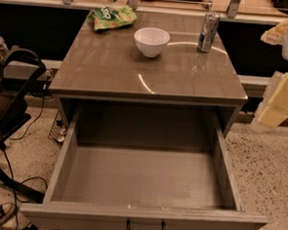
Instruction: Place redbull can into top drawer
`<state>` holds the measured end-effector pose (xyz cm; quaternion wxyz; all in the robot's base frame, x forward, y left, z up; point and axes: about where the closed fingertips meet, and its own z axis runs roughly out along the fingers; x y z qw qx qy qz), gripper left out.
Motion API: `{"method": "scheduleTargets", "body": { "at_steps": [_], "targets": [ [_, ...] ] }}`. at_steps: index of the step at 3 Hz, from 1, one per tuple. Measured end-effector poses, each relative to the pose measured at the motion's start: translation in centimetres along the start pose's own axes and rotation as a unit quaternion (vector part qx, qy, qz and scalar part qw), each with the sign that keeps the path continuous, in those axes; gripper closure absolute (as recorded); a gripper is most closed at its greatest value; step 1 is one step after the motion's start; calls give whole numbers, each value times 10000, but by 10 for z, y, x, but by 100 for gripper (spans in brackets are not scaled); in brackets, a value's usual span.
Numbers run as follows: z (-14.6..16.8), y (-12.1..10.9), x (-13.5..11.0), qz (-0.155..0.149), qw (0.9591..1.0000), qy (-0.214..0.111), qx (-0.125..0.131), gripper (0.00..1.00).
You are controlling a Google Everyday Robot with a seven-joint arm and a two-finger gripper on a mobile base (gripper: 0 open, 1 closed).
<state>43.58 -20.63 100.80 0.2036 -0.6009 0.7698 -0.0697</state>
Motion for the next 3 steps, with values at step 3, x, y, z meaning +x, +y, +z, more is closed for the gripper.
{"method": "scheduleTargets", "body": {
  "at_steps": [3],
  "targets": [
    [45, -50, 71, 1500, 9840, -294, 911, 0]
  ]
}}
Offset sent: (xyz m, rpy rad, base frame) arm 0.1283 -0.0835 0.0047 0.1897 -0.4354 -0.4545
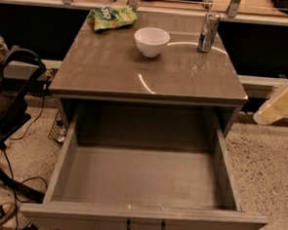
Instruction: Place redbull can into top drawer
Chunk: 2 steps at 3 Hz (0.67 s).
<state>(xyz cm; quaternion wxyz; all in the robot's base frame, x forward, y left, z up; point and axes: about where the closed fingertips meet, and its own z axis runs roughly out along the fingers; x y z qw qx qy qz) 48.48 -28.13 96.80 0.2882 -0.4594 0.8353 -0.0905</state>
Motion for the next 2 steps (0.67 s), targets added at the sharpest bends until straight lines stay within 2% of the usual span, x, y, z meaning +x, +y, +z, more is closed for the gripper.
{"method": "scheduleTargets", "body": {
  "at_steps": [1, 2],
  "targets": [
    [23, -15, 36, 699, 9963, -372, 325, 0],
    [34, -63, 32, 1194, 9772, -1482, 939, 0]
  ]
}}
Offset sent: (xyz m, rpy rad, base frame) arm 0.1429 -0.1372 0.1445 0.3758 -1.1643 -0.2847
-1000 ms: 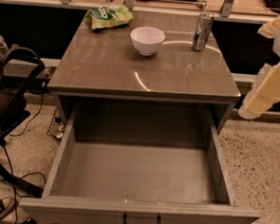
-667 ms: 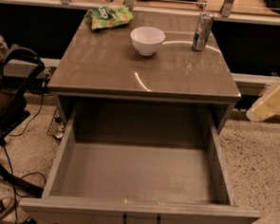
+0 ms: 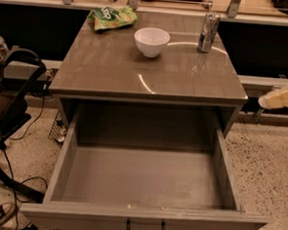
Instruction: Place redbull can into top drawer
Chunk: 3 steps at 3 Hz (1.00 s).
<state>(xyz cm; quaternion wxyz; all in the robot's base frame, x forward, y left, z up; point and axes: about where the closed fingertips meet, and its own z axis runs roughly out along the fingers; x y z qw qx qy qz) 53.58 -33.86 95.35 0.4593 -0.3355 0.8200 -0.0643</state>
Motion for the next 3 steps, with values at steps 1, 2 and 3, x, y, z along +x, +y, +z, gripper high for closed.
{"method": "scheduleTargets", "body": {
  "at_steps": [1, 2, 3],
  "targets": [
    [9, -39, -36, 244, 9932, -1013, 527, 0],
    [10, -55, -55, 261, 9869, -1339, 863, 0],
    [12, -56, -55, 335, 9866, -1348, 858, 0]
  ]
}}
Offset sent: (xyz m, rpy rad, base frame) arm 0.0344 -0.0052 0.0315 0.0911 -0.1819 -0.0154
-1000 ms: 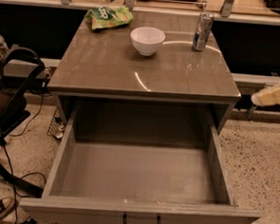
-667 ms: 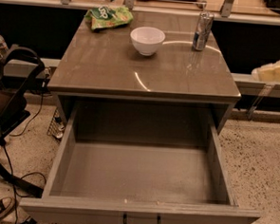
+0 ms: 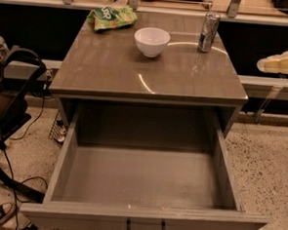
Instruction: Place redbull can into top drawer
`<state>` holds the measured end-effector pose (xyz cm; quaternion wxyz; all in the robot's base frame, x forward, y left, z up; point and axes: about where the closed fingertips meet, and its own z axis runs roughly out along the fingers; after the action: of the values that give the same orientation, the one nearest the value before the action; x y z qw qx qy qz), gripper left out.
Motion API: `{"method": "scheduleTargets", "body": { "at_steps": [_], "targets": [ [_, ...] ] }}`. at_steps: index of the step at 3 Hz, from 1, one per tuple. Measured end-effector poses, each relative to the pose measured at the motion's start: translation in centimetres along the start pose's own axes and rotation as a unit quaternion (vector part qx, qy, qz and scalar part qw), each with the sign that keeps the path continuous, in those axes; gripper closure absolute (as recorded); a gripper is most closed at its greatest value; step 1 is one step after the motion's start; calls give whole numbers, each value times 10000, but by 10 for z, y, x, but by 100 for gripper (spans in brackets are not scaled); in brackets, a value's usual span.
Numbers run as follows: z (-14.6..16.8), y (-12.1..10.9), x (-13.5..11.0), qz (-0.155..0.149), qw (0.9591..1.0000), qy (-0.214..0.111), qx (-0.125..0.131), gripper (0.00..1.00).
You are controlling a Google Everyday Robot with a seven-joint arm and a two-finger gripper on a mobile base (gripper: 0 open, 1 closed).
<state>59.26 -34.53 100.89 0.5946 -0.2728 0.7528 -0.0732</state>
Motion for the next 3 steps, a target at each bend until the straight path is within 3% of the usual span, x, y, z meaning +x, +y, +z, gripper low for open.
{"method": "scheduleTargets", "body": {
  "at_steps": [1, 2, 3],
  "targets": [
    [34, 1, 3, 851, 9963, -141, -53, 0],
    [123, -4, 11, 1985, 9794, -357, -2, 0],
    [188, -9, 16, 2388, 9696, -530, 57, 0]
  ]
}}
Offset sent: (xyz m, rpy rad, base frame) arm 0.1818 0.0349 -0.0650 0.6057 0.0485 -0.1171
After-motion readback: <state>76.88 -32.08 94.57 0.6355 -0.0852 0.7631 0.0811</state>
